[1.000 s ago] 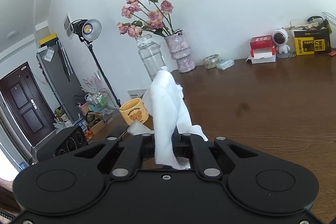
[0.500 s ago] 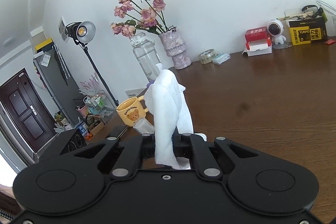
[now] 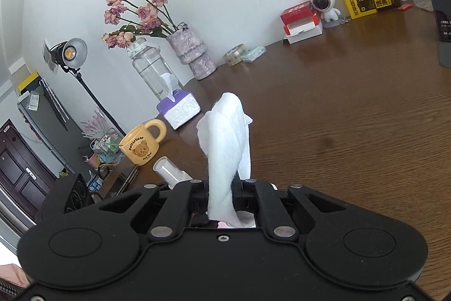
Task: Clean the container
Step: 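Rub the tissue along the bottle side with the right gripper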
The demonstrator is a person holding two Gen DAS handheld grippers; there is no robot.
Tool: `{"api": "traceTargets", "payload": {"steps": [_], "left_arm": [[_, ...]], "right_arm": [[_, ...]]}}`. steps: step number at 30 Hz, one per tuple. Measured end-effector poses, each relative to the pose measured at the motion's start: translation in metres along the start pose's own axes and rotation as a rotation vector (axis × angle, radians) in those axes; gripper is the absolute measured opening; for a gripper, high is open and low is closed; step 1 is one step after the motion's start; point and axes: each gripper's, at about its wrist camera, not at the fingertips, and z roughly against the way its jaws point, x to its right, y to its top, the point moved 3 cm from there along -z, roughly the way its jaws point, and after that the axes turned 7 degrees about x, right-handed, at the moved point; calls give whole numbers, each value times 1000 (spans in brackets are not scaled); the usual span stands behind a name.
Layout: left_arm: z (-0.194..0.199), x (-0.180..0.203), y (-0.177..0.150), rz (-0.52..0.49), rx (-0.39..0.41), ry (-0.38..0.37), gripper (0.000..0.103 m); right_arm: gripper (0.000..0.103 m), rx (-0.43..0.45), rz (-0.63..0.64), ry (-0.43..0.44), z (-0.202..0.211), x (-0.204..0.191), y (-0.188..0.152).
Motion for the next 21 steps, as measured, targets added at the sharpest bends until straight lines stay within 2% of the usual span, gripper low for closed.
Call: {"api": "traceTargets", "payload": {"steps": [6,21], "left_arm": [[-6,1,-4,-14,-32,6,34],[-7,6,-5,-59,-28,25,35]], "right_arm": [[7,10,-10,-2,-1,3,-2],[9,13,-48,-12,-1,15,-8]]}}
